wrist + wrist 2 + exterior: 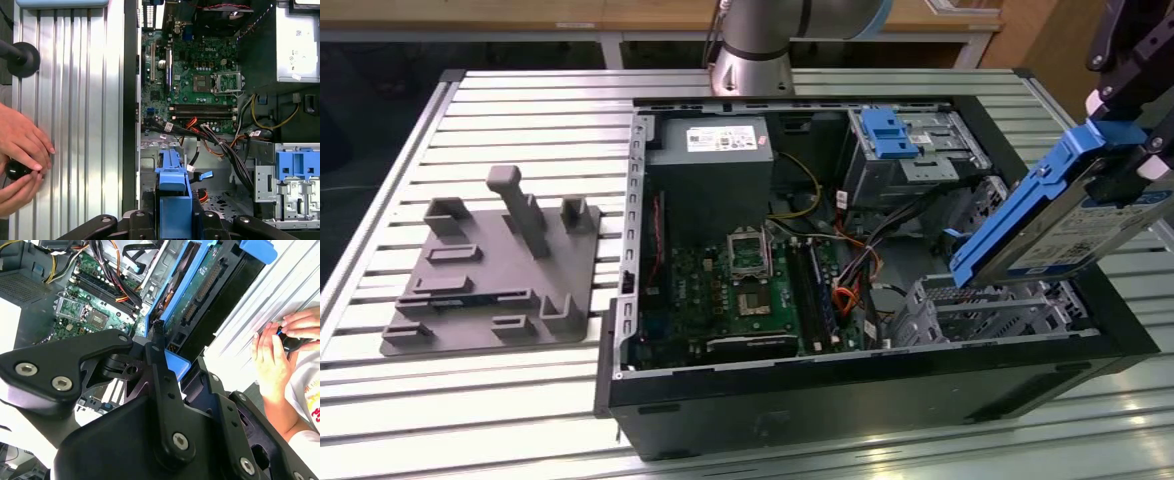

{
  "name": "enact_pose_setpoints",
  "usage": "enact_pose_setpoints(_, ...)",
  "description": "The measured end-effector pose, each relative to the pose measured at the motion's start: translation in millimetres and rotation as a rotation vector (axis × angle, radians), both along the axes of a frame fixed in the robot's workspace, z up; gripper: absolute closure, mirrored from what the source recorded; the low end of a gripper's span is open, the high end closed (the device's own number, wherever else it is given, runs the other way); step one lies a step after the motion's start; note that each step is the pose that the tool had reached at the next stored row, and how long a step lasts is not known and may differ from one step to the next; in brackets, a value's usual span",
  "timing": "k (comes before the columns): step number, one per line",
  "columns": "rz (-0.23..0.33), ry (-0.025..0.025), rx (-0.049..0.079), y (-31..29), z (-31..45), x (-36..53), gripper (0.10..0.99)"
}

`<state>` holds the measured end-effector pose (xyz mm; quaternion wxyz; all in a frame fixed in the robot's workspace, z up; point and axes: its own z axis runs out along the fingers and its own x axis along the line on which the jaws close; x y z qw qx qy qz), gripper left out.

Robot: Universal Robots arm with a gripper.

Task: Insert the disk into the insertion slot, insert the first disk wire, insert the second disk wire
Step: 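Insert the disk into the insertion slot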

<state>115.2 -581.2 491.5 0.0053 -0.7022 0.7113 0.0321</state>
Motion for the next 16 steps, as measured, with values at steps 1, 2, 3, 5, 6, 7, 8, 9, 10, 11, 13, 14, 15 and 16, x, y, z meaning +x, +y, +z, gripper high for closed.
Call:
enact_pose_setpoints(1,0.0,0.0,0.0,0.0,0.0,0.0,0.722)
enact_pose_setpoints(2,0.0,0.0,0.0,0.0,0.0,0.0,0.722)
enact_pose_setpoints(3,0.0,0.0,0.0,0.0,0.0,0.0,0.722)
enact_pose_setpoints(5,0.0,0.0,0.0,0.0,0.0,0.0,0.722)
enact_pose_setpoints(6,0.0,0.0,0.0,0.0,0.0,0.1,0.722)
enact_pose_setpoints(7,0.0,0.0,0.0,0.0,-0.1,0.1,0.722)
enact_pose_setpoints(8,0.0,0.0,0.0,0.0,-0.1,0.1,0.722)
enact_pose_setpoints(9,0.0,0.0,0.0,0.1,-0.3,0.1,0.722)
enact_pose_setpoints(10,0.0,0.0,0.0,0.6,-0.4,0.1,0.722)
enact_pose_setpoints(11,0.0,0.0,0.0,1.4,-0.4,0.1,0.722)
enact_pose_setpoints(13,0.0,0.0,0.0,3.6,-0.6,0.1,0.722)
enact_pose_setpoints(14,0.0,0.0,0.0,4.8,-0.8,0.1,0.722)
enact_pose_setpoints(15,0.0,0.0,0.0,5.6,-1.0,0.1,0.722)
enact_pose_setpoints(16,0.0,0.0,0.0,6.1,-1.4,0.1,0.722)
